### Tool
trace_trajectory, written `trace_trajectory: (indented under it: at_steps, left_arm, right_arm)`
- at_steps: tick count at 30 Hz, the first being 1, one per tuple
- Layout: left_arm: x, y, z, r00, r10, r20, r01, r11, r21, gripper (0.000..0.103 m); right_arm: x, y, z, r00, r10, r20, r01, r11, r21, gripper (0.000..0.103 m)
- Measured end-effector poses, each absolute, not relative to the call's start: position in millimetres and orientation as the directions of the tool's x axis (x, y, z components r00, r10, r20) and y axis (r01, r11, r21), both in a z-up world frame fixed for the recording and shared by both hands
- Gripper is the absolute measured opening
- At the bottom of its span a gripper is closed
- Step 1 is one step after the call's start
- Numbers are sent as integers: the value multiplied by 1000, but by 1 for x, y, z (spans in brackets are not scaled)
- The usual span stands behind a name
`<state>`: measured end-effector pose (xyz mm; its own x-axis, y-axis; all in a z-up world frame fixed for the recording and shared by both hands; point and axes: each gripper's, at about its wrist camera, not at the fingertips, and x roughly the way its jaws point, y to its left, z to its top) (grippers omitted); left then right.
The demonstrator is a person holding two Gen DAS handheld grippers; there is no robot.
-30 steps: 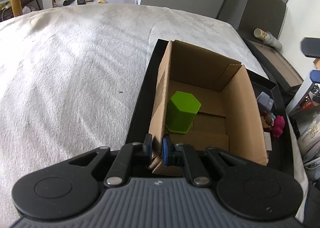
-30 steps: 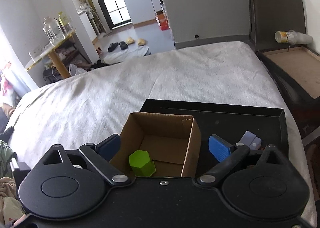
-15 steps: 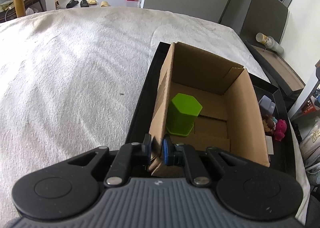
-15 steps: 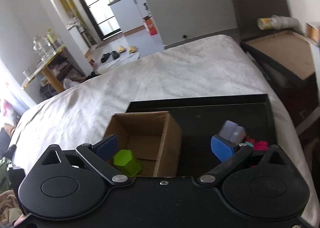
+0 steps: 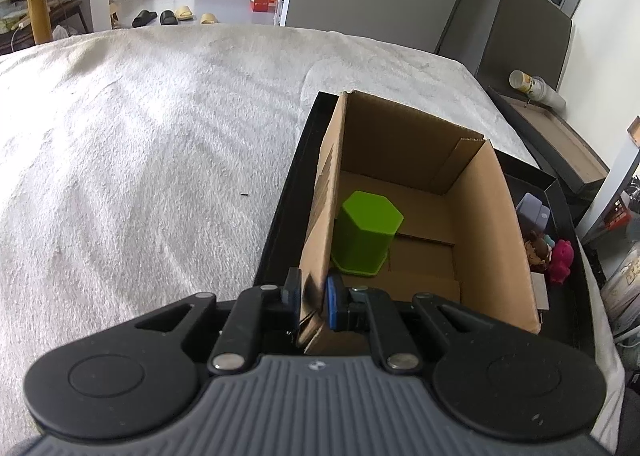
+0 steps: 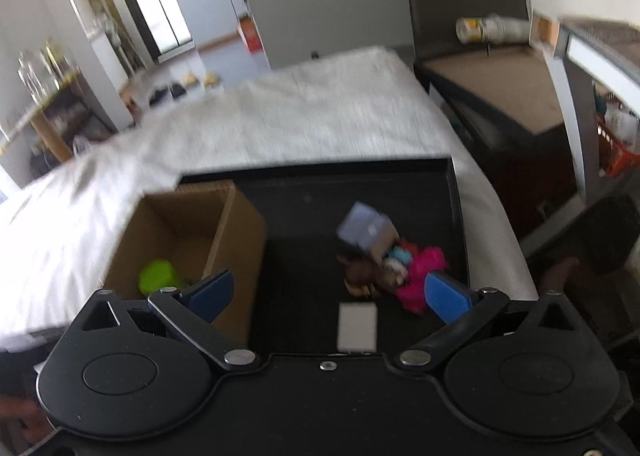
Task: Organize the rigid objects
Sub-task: 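Move the right gripper back over the white plug charger, then grasp the white plug charger with the right gripper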
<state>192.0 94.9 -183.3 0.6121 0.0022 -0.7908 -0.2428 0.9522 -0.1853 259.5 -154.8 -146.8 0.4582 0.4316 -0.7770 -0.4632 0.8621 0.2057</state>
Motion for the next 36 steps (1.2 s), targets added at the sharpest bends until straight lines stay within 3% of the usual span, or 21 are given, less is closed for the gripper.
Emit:
trace_trajectory:
  at_steps: [13,20,27,29,31,32,33,36]
  left_arm:
    - [191,96,-179,635,1,-772,-241,950,-197,10]
    - [192,94,-183,640,-3,-769,-230,954,-195,10]
    - [190,96,-182,684,-20,-729,-217,948,-231,10]
    - [190,95,-183,689,-15,-725,-221,948,-229,10]
    - [190,94,-183,694,-15,-720,-217,949,-229,10]
    - [190,95,-183,696,-20,-718,-216,948,-236,10]
    - [190,96,-183,697,-23,-717,-218,945,-242,10]
    - [190,100,-184,698,-27,-715,-228,939,-258,10]
  right_arm:
    - [260,-141,-192,416,352,-839,-451,880,146,102]
    - [265,-122,-218,372,331,-867,-463,876,136,95]
    - [276,-114,-241,324,279,-904,-447,887,114,74]
    - [277,-111,-247,299,277,-913,-468,877,112,73]
    - [277,-107,-253,275,250,-928,-494,865,87,64]
    - [276,-107,-256,266,235,-935,-496,865,76,56]
    - [276,-106,-257,260,228,-938,-500,863,71,42]
    - [274,-108,-258,231,233,-944,-483,870,97,38]
